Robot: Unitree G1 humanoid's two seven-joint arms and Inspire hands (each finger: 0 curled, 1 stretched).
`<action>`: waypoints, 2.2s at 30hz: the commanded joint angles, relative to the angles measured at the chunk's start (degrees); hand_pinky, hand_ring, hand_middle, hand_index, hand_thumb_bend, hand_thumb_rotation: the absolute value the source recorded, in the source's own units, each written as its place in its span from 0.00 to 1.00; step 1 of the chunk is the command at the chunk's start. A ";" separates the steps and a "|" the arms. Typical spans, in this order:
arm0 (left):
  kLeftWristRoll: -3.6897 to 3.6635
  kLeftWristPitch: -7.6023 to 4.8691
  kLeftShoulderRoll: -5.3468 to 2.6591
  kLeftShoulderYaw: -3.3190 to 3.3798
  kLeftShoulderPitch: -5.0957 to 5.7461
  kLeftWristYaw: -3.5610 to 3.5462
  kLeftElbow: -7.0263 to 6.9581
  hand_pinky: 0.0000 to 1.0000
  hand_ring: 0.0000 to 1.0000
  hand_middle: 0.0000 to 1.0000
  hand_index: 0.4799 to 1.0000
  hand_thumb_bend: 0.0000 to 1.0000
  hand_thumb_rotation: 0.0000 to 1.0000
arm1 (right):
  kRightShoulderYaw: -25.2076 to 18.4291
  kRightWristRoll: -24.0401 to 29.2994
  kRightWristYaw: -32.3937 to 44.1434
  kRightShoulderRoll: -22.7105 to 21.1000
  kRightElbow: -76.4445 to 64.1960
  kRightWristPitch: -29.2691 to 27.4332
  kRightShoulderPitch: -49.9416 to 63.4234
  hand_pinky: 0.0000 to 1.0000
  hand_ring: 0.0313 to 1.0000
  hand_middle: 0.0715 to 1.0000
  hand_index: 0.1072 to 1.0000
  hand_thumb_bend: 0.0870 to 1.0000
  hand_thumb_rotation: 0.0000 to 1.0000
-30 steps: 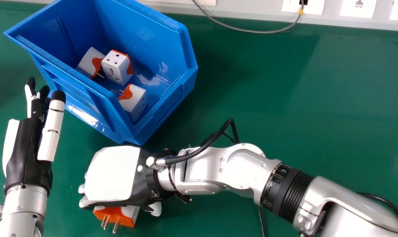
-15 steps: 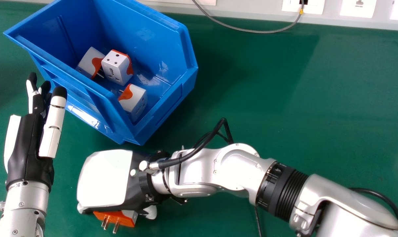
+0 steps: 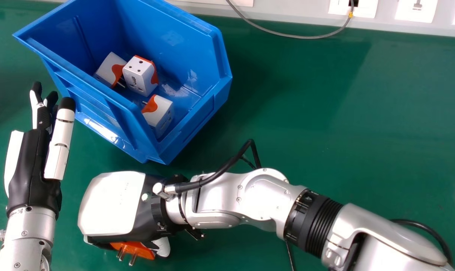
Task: Pick all objects and put in blue box
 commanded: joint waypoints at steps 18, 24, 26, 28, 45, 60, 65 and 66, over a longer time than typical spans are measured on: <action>-0.30 0.31 0.33 0.12 0.82 -0.50 -2.58 1.00 1.00 1.00 1.00 0.48 0.96 | -4.03 6.16 3.44 -2.72 -3.12 -0.88 2.84 0.03 0.04 0.09 0.41 0.47 0.11; -0.13 0.43 0.56 0.31 0.95 -0.49 -2.33 1.00 1.00 1.00 1.00 0.46 0.97 | -6.29 9.02 8.48 -5.36 -10.83 -1.45 5.06 0.04 0.04 0.09 0.41 0.47 0.12; -0.14 0.59 0.64 0.40 0.72 -0.42 -2.13 1.00 1.00 1.00 1.00 0.46 0.97 | -7.63 10.43 9.39 -6.51 -13.50 -1.83 6.28 0.03 0.04 0.09 0.41 0.47 0.12; -0.06 0.54 0.72 0.46 0.82 -0.40 -2.15 1.00 1.00 1.00 1.00 0.46 0.97 | -8.90 11.27 9.46 -8.10 -16.38 -2.09 7.64 0.03 0.03 0.09 0.41 0.47 0.12; 0.42 1.11 0.86 1.24 1.09 0.09 -2.06 1.00 1.00 1.00 1.00 0.48 0.96 | -26.74 25.99 17.03 -20.82 -46.83 4.28 26.63 0.02 0.02 0.06 0.41 0.46 0.12; -0.22 1.43 1.04 1.46 0.46 -0.33 -1.35 1.00 1.00 1.00 1.00 0.49 0.95 | -38.89 28.78 13.80 -25.70 -47.77 4.63 28.56 0.00 0.02 0.04 0.41 0.46 0.13; -0.67 1.45 1.00 1.62 -0.13 -0.43 -0.56 1.00 1.00 1.00 1.00 0.48 0.95 | -40.44 25.45 13.86 -26.22 -45.44 7.19 23.08 0.02 0.03 0.05 0.41 0.45 0.13; -0.84 1.50 0.87 1.62 -0.15 -0.46 -0.63 1.00 1.00 1.00 1.00 0.47 0.95 | -40.50 25.00 14.02 -26.14 -44.59 7.85 21.56 0.02 0.03 0.05 0.41 0.45 0.13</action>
